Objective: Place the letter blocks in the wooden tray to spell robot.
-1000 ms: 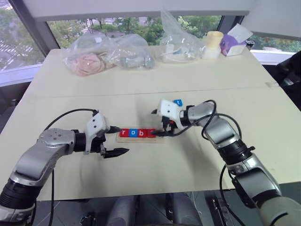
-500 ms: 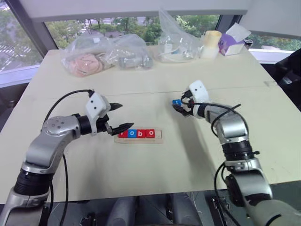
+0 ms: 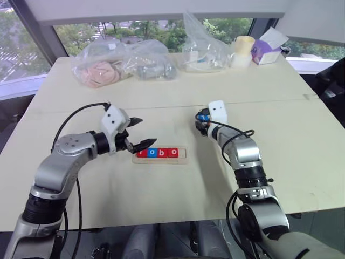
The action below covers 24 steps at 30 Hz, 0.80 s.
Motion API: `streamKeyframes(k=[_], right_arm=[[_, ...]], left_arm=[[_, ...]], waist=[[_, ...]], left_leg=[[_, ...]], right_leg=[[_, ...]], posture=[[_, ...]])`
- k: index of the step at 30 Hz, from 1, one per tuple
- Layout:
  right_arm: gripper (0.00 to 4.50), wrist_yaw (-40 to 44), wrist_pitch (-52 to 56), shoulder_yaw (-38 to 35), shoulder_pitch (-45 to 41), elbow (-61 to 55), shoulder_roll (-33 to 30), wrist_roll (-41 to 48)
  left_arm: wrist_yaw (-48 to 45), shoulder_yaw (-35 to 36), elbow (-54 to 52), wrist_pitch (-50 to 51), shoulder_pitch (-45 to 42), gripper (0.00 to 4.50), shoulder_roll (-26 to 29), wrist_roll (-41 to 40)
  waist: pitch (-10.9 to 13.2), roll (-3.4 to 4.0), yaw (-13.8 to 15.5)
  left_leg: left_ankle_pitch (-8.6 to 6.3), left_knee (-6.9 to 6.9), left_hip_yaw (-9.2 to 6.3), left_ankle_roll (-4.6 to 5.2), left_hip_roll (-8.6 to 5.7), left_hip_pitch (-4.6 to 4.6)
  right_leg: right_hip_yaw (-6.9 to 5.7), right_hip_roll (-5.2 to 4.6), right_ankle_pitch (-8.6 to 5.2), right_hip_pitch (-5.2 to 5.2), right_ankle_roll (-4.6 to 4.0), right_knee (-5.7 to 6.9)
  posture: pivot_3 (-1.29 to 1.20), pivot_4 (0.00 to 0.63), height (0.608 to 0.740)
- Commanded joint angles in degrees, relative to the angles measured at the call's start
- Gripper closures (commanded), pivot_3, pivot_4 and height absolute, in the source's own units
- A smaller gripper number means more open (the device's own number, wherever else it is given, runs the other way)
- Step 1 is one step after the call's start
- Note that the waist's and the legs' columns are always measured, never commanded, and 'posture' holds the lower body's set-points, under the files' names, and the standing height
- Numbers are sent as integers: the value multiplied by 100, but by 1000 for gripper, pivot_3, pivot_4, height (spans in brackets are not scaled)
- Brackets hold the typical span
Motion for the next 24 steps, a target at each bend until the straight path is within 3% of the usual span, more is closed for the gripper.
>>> streamKeyframes(k=[1, 6, 8, 11, 16, 20, 24], right_arm=[[3362, -122, -173, 26, -126, -11, 4, -27], [3362, -178, -248, -1, -224, 16, -46, 5], [3362, -155, 63, -89, -141, -533, -99, 100], [3362, -106, 939, -219, 153, -1781, -213, 270], [3362, -165, 3277, -650, 984, -4261, -32, 678], [3362, -70, 4598, -926, 1327, -5278, 303, 929], [3362, -259, 4911, -1166, 1790, -5769, 774, 1013]], left_arm=[[35, 116, -187, 12, 8, 0, 41, -66], [50, 52, -194, 23, 55, 0, -2, -45], [24, 43, -227, 70, 68, 0, 18, -78], [-109, 69, -422, 252, 169, 0, 103, -253], [-411, -76, -931, 601, 405, 0, 287, -617], [-418, -237, -1062, 750, 340, 0, 256, -706], [-437, -409, -793, 666, 65, 0, 201, -588]], waist=[[0, 0, 0], [0, 0, -3], [1, 1, -1], [1, 1, 22], [-1, 1, 40], [-2, 5, 18], [-3, 5, 38]], left_leg=[[0, 0, 0, 0, 1, 0], [0, 0, 1, 0, 1, 1], [0, -1, 1, 0, 2, 1], [0, -1, 0, 0, 3, -1], [-2, -4, -5, 2, 4, -3], [-2, -2, -5, 2, 11, 1], [-2, -7, -5, 2, 16, 0]], right_leg=[[0, 0, 0, 0, 0, 0], [1, 0, 0, 0, 0, 0], [1, 1, 0, 0, 0, 0], [1, 1, -1, -1, 0, 0], [2, 0, -11, -1, -13, -2], [1, 3, -15, 1, -22, -2], [-2, 9, -15, -1, -20, -4]], posture=[[0, 150, 740], [0, 150, 740], [0, 150, 740], [0, 150, 740], [0, 150, 740], [0, 150, 740], [0, 150, 740]])
